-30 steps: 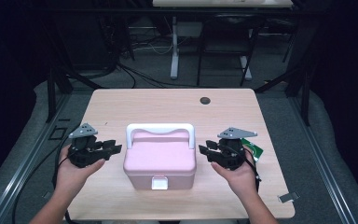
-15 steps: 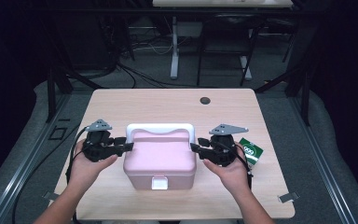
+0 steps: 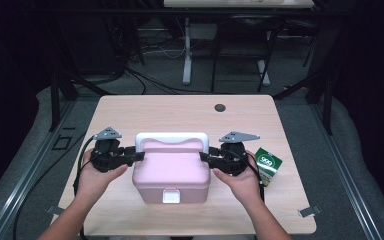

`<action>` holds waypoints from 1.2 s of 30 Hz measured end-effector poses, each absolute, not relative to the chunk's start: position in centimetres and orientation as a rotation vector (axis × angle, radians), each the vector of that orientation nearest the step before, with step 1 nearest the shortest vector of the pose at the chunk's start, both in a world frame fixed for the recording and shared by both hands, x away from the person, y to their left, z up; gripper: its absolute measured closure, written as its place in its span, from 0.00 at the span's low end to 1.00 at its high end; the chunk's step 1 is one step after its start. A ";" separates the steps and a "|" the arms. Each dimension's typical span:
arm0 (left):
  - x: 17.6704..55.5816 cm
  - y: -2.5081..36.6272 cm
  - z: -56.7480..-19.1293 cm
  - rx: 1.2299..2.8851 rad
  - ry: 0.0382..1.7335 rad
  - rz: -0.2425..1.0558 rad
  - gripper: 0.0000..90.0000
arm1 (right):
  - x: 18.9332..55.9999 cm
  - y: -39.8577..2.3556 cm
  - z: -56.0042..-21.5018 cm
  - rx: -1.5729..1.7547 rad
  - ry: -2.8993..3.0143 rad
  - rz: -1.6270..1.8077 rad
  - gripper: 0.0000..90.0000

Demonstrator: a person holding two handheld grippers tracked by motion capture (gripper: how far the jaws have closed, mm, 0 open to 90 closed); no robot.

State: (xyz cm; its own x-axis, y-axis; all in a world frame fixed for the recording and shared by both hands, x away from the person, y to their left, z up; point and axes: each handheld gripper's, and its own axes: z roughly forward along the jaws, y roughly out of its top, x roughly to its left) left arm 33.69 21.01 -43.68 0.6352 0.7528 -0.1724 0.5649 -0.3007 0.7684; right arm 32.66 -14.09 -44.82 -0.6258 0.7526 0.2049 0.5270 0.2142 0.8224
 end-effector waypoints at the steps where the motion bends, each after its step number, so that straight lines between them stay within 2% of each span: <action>1: 33.4 21.0 -43.5 2.006 1.017 0.290 0.71 | 32.4 -14.1 -44.7 1.197 2.232 1.366 0.71; 6: 32.9 21.0 -43.4 2.010 0.996 0.317 0.71 | 31.9 -14.2 -44.5 1.168 2.237 1.381 0.73; 11: 32.7 20.7 -43.8 2.001 1.001 0.348 0.71 | 31.6 -14.0 -44.9 1.139 2.199 1.349 0.79; 20: 32.4 20.8 -43.9 1.991 0.997 0.382 0.79 | 31.3 -14.1 -45.3 1.133 2.182 1.368 0.81; 36: 32.4 20.9 -43.3 1.997 1.003 0.366 0.81 | 31.1 -13.8 -45.0 1.110 2.182 1.338 0.82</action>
